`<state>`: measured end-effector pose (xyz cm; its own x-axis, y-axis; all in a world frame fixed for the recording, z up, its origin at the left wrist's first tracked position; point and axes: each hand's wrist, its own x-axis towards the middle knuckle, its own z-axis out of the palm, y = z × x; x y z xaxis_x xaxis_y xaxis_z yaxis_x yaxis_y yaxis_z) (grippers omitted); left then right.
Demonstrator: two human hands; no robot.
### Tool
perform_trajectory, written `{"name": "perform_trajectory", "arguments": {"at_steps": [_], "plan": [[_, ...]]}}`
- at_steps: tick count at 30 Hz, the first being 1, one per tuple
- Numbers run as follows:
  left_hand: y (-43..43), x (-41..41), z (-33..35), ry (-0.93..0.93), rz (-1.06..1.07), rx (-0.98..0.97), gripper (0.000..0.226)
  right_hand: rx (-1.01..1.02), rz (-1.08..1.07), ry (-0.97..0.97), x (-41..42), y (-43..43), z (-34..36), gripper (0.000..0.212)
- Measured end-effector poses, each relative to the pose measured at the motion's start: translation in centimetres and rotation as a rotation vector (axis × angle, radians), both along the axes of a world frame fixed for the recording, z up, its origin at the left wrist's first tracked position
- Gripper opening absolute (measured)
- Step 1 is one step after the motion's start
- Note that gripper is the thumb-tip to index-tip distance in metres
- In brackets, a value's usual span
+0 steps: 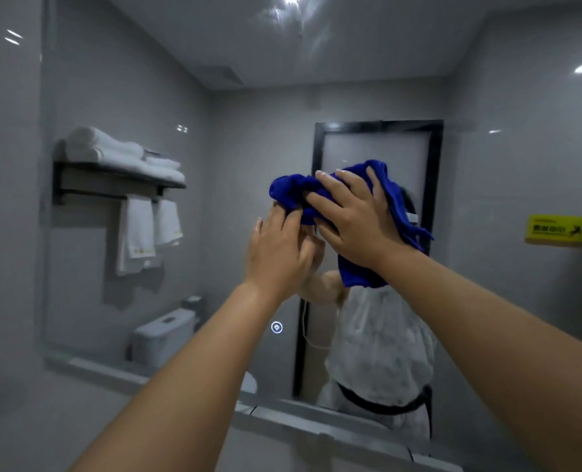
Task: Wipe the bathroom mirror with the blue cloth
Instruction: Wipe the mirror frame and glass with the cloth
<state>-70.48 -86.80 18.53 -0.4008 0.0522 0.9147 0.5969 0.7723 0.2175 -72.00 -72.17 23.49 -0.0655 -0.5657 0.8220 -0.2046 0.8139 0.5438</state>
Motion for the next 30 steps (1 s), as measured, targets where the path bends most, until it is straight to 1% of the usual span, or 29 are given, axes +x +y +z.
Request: {"name": "perform_trajectory", "arguments": {"at_steps": [2, 5, 10, 13, 15, 19, 22, 24, 26, 29, 30], "plan": [[0.2, 0.6, -2.1, -0.056, -0.002, -0.006, 0.050, 0.018, 0.014, 0.011, -0.1, 0.3, -2.1, 0.037], [0.3, 1.3, -5.0, -0.127, 0.002, -0.030, 0.047, 0.061, 0.015, 0.023, -0.3, 0.8, -5.0, 0.038], [0.3, 2.3, -10.6, -0.153, -0.001, -0.065, 0.044, 0.068, 0.034, 0.016, -0.2, 1.4, -11.2, 0.036], [0.3, 2.5, -14.2, -0.143, -0.008, -0.094, 0.049, 0.065, 0.032, 0.018, 0.0, 1.7, -15.1, 0.034], [0.2, 2.9, -16.3, -0.227, -0.028, -0.103, 0.052, 0.062, 0.021, 0.008, 0.0, 1.6, -17.4, 0.034], [-0.6, 3.3, -20.1, -0.317, -0.013, -0.144, 0.059, 0.028, -0.044, -0.015, 0.2, 0.6, -22.5, 0.036], [-2.3, 3.1, -23.2, -0.399, 0.075, -0.258, 0.067, 0.047, -0.056, -0.039, -0.1, -0.8, -25.7, 0.036], [-3.5, 3.0, -24.9, -0.458, 0.184, -0.326, 0.073, 0.071, -0.051, -0.049, -0.4, -2.0, -27.0, 0.037], [-3.9, 2.8, -25.9, -0.487, 0.164, -0.309, 0.072, 0.091, -0.055, -0.052, -0.5, -2.7, -27.7, 0.038], [-3.3, 2.4, -27.0, -0.451, 0.195, -0.306, 0.076, 0.141, -0.064, -0.074, -0.5, -2.4, -27.8, 0.039], [-2.9, 2.5, -27.4, -0.423, 0.189, -0.275, 0.075, 0.167, -0.053, -0.087, -0.4, -2.0, -27.7, 0.038]]}}
